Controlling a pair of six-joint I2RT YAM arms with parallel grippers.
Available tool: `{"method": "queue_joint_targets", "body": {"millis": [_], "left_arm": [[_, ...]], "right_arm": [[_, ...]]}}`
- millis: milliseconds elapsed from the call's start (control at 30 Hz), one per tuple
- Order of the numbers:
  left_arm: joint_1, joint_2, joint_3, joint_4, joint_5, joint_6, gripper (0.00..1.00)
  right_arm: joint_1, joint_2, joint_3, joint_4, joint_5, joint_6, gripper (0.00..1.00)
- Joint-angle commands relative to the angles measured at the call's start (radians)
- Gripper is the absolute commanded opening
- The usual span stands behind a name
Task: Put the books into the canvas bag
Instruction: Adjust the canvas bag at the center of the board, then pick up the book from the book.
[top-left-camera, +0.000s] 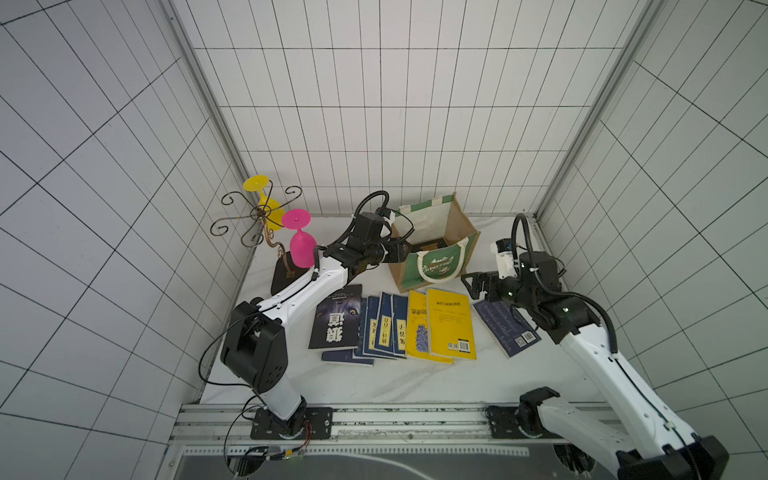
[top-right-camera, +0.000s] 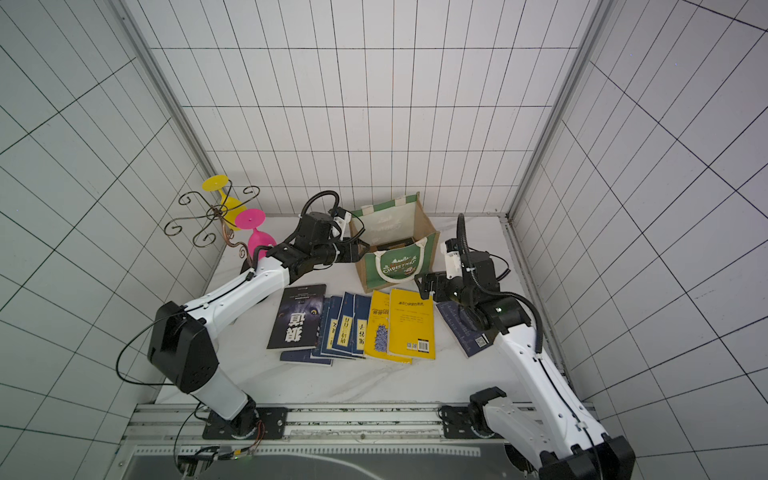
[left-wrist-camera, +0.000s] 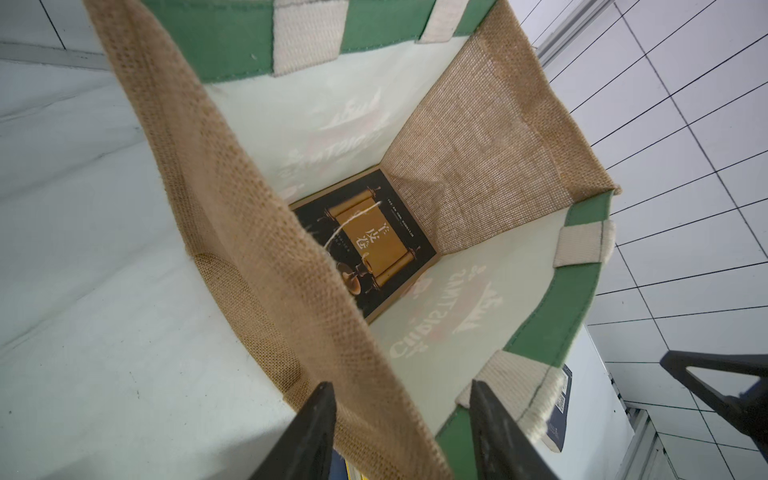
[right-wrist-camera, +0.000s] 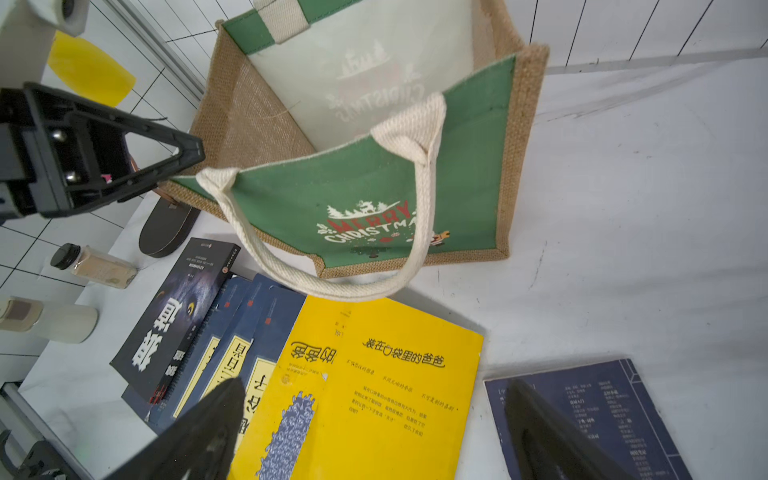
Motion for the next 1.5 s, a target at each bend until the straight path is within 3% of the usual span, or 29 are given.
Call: {"method": "queue_joint_targets", "body": {"millis": [0, 133, 267, 633, 833, 1000, 1100, 1233, 1467], "left_arm": [[-0.021, 0.011, 0.010, -0.051, -0.049, 0.039, 0.48], [-0.021, 0.024, 0.011, -0.068, -0.096, 0.040, 0.12], [-0.011, 0.043, 0.034, -0.064, -0.176, 0.070, 0.00], [0.089, 0.182, 0.306, -0.112, -0.105, 0.132, 0.00], [0.093, 0.029, 0.152, -0.120, -0.010, 0.115, 0.51], [0.079, -0.225, -0.133, -0.067, 0.047, 0.097, 0.78], [0.050, -0.368, -0.293, -0.058, 0.077, 0.106, 0.83], [-0.029, -0.508, -0.473, -0.016, 0.134, 0.084, 0.97], [-0.223, -0.538, -0.669, 0.188, 0.193, -0.013, 0.97]], "right_arm": [[0.005, -0.062, -0.085, 0.047, -0.034, 0.020, 0.98], [0.004, -0.076, -0.127, 0.039, -0.060, 0.023, 0.98], [0.010, -0.090, -0.173, 0.036, -0.089, 0.032, 0.98], [0.043, -0.059, -0.313, 0.106, -0.112, 0.187, 0.99], [0.047, -0.059, -0.438, 0.207, -0.074, 0.285, 0.99], [0.052, -0.025, -0.529, 0.314, -0.066, 0.336, 0.98], [0.054, 0.020, -0.558, 0.360, -0.067, 0.348, 0.98], [0.054, 0.055, -0.592, 0.417, -0.059, 0.353, 0.98], [0.055, 0.113, -0.635, 0.535, -0.096, 0.323, 0.98]]}}
